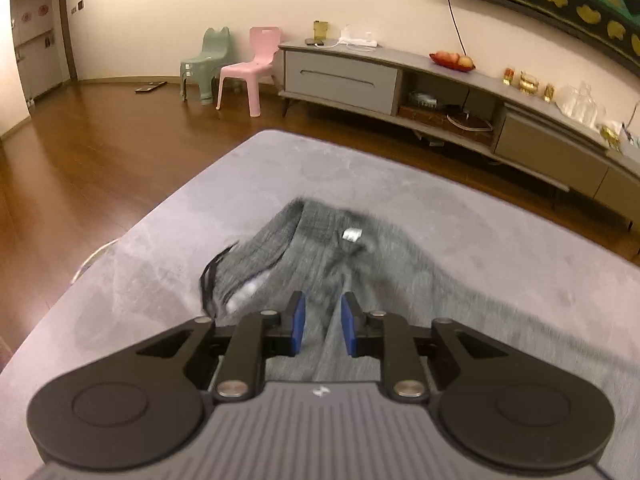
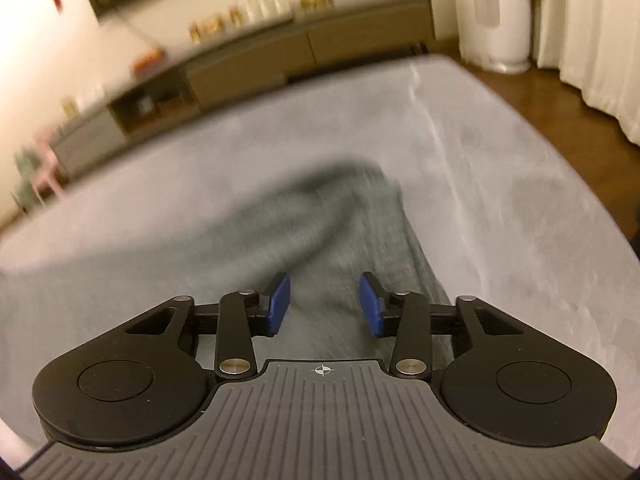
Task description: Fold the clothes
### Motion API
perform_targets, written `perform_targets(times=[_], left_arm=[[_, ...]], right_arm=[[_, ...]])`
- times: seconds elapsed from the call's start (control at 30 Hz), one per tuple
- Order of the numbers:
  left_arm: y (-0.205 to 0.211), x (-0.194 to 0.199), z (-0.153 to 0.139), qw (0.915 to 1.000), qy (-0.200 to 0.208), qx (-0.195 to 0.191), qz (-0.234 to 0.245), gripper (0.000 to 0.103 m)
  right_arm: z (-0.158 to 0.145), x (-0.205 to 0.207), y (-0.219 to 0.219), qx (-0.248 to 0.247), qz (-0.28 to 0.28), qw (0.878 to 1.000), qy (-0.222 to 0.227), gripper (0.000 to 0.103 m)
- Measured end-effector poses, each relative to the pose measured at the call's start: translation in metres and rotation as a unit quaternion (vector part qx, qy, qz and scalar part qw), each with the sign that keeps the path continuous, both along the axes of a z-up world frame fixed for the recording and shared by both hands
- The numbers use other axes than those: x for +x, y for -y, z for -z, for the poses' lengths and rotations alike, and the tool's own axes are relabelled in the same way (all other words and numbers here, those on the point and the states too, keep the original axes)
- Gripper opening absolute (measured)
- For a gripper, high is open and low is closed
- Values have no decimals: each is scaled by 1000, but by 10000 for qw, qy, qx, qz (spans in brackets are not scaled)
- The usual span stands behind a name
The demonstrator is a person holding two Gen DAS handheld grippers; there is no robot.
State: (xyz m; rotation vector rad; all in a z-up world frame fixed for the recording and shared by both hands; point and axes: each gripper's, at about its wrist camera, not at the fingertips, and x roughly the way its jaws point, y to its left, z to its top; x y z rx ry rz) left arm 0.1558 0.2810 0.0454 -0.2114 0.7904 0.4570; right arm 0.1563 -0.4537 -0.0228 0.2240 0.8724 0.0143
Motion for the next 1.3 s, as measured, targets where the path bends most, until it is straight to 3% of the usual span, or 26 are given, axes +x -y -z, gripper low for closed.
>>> perform_targets(times=[0.03, 0.13, 0.17, 0.2, 0.33, 0.4, 0.5, 0.63, 0.7, 0.8, 0.83, 0.87, 0.9, 1.0, 1.07, 1.1, 1.2, 1.3], left_arm=[[-3, -8, 0, 10000, 9, -96, -27, 21], [-16, -35, -5, 9991, 140, -388, -120, 26], [-21, -43, -8, 9987, 208, -423, -183, 33], [-28, -50, -11, 9984, 262, -436, -266, 39], [-53, -54, -3, 9980, 222, -450, -375, 50], [-58, -47, 11, 9985, 52, -486, -238, 56], [-55, -30, 28, 9985, -172, -512, -36, 56], [-31, -10, 35, 9979, -48, -70, 640, 58], [-21, 3, 47, 9955, -173, 193, 912, 55], [-16, 18, 64, 9923, -400, 506, 1062, 43], [-16, 19, 64, 9915, -370, 529, 1134, 35], [-15, 20, 63, 9906, -339, 552, 1205, 13], [-19, 19, 58, 9916, -273, 467, 1172, 11], [-53, 3, 34, 9979, 157, 108, 623, 9], [-79, -1, 36, 9988, 128, -317, 364, 9], [-80, 0, 43, 9988, 1, -341, 356, 10], [-69, 4, 56, 9986, -329, -33, 412, 12], [-60, 3, 47, 9983, -312, 343, 346, 20]], right_arm=[[3, -1, 7, -165, 117, 9998, 30, 5], [9, -3, 26, -572, 587, 9966, 75, 4], [9, -3, 31, -667, 796, 9946, 65, 4], [8, -3, 30, -851, 858, 9927, 48, 6], [3, -2, 24, -1563, 1096, 9816, -5, 26], [-10, -5, 16, -1558, 1049, 9819, 229, 36], [-31, -5, -10, -1536, 822, 9831, 562, 44], [-38, -1, -55, -1315, 393, 9891, 535, 53], [-31, 4, -75, -1334, 96, 9902, 412, 54], [-13, 18, -85, -1343, -64, 9908, 178, 54], [-7, 23, -86, -1335, -101, 9910, 90, 54], [-1, 27, -88, -1326, -129, 9911, 8, 53], [2, 28, -84, -1305, -93, 9914, -27, 54], [6, 30, -65, -1161, 166, 9930, -135, 61], [9, 32, -52, -1092, 296, 9935, -129, 64], [10, 31, -48, -1029, 287, 9942, -116, 67], [7, 34, -38, -919, 216, 9955, -110, 64], [-9, 28, -14, -763, 547, 9953, 229, 64]])
